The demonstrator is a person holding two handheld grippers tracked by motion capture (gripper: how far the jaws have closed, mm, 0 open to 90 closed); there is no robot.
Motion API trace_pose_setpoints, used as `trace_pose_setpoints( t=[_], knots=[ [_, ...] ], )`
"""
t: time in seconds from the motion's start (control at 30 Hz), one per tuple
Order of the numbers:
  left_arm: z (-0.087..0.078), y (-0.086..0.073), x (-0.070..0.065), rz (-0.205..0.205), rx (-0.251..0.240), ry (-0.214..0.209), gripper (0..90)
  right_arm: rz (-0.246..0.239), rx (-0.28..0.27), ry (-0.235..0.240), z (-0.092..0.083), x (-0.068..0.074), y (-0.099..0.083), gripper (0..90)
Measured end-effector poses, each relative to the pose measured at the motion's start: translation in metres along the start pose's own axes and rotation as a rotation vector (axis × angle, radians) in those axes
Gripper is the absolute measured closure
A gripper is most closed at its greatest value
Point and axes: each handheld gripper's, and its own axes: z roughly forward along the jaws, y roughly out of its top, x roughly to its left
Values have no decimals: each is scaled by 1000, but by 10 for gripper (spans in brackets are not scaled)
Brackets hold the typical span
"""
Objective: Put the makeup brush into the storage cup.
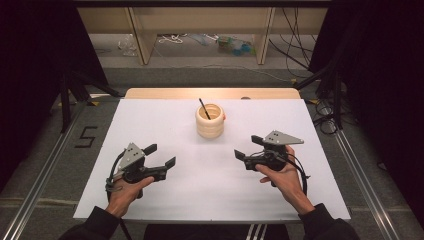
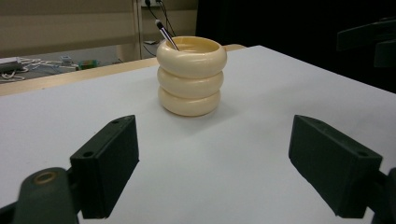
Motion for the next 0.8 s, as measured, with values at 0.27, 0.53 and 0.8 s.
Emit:
trace_pose_setpoints(
  t=[0.27, 0.53, 0.8],
  knots=[
    [0, 0, 0, 0, 0, 1, 158, -11, -11, -11, -2, 1, -6, 163],
    [0, 0, 0, 0, 0, 1, 158, 0, 1, 9, -6, 5, -10, 163],
    [0, 0, 0, 1, 0, 1, 158, -4, -3, 8, -9, 8, -13, 161]
  ],
)
